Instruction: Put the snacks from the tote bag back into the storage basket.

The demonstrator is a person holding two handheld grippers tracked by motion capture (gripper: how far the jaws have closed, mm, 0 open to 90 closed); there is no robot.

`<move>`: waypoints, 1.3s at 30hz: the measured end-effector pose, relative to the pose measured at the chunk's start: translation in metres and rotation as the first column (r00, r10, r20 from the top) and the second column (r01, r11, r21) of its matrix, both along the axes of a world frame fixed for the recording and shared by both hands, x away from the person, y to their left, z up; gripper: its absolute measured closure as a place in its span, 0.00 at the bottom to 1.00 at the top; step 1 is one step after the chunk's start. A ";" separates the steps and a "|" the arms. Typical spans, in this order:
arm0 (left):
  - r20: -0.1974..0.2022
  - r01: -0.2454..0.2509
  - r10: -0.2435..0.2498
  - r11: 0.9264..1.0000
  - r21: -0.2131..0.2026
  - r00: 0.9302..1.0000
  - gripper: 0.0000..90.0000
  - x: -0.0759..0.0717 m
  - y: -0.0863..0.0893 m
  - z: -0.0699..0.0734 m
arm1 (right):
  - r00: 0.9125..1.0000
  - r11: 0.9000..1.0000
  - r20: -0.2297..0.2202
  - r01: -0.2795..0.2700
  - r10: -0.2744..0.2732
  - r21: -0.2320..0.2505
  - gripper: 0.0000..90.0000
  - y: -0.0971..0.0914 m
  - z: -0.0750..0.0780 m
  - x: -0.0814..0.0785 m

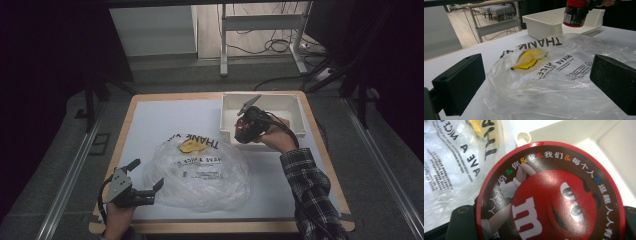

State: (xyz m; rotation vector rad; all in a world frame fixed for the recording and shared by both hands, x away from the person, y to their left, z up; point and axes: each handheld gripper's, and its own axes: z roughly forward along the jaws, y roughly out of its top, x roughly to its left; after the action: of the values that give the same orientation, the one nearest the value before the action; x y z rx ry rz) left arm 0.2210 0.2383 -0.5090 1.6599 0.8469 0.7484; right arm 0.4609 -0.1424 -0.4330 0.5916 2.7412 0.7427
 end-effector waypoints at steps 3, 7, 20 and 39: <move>0.000 0.000 0.000 1.000 0.000 1.000 0.00 0.000 0.000 0.000 | 1.000 1.000 0.000 0.002 -0.002 0.000 0.29 0.001 -0.001 0.006; -0.001 -0.001 0.001 1.000 0.000 1.000 0.00 0.000 0.000 0.000 | 1.000 1.000 0.001 0.003 -0.003 0.001 0.29 0.003 -0.005 0.014; -0.001 -0.002 0.002 1.000 0.002 1.000 0.00 0.000 0.000 0.000 | 1.000 1.000 -0.008 -0.002 0.002 -0.005 0.29 0.011 -0.017 0.036; -0.004 -0.002 0.002 1.000 0.009 1.000 0.00 0.000 0.000 0.000 | 1.000 1.000 -0.028 -0.006 0.005 -0.024 0.29 0.022 -0.040 0.059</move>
State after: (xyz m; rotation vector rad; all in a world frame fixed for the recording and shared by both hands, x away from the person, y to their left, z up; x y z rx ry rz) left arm 0.2206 0.2378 -0.5095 1.6691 0.8490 0.7518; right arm 0.5197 -0.1208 -0.4729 0.5944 2.7744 0.7070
